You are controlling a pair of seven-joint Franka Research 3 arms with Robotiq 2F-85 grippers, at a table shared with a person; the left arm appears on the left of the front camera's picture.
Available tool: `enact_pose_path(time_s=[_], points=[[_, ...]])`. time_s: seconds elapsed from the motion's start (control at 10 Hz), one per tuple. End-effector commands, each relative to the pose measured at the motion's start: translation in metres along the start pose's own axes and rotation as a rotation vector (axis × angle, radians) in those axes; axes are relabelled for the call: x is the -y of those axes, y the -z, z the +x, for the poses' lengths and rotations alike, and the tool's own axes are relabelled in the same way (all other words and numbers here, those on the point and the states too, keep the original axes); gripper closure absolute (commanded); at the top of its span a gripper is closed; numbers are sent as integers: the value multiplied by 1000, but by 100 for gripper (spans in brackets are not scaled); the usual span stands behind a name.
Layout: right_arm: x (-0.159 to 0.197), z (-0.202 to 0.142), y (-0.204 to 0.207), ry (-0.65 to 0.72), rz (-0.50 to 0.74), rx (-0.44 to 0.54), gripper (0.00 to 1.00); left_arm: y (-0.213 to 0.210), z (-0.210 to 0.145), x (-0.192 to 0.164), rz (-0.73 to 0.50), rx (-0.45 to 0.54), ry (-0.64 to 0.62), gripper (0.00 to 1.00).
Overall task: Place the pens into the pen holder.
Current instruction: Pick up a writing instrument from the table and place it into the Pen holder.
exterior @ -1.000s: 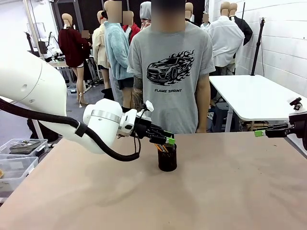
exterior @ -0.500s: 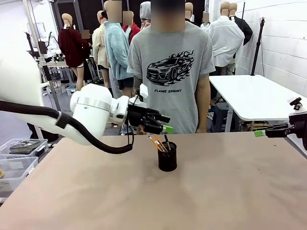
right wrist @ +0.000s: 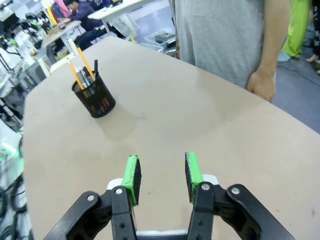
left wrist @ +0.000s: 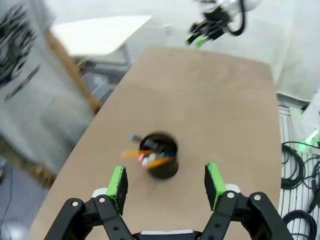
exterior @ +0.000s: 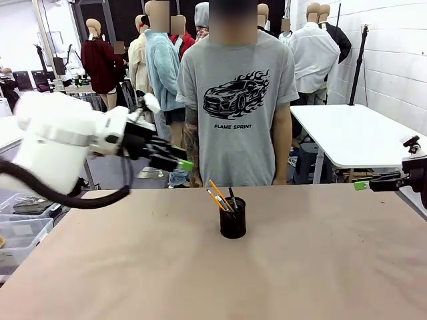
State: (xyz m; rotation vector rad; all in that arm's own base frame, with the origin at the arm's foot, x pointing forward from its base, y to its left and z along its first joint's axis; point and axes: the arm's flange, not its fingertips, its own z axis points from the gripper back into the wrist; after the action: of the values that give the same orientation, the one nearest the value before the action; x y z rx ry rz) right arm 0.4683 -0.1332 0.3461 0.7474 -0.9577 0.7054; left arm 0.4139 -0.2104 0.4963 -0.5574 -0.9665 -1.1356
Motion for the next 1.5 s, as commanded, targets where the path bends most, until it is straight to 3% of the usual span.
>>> enact_pose_path(time_s=[0.0,0.3,0.5,0.6,0.7,0.8,1.4], points=[[0,0,0,-12,12,-4,53,-44,-7,5,124,-148,-148,20],[0,0,0,-12,12,-4,53,-96,-26,10,294,-326,-325,20],[0,0,0,-12,12,-4,53,-120,-44,10,369,-373,-431,20],[0,0,0,-12,12,-4,53,-129,-54,11,405,-444,-474,20],[0,0,0,-12,12,-4,53,-137,-62,12,513,-452,-512,20],[0,0,0,-12,12,-4,53,-116,-57,-1,392,-383,-423,20],[0,0,0,-12,12,-4,53,-116,-57,-1,392,-383,-423,20]])
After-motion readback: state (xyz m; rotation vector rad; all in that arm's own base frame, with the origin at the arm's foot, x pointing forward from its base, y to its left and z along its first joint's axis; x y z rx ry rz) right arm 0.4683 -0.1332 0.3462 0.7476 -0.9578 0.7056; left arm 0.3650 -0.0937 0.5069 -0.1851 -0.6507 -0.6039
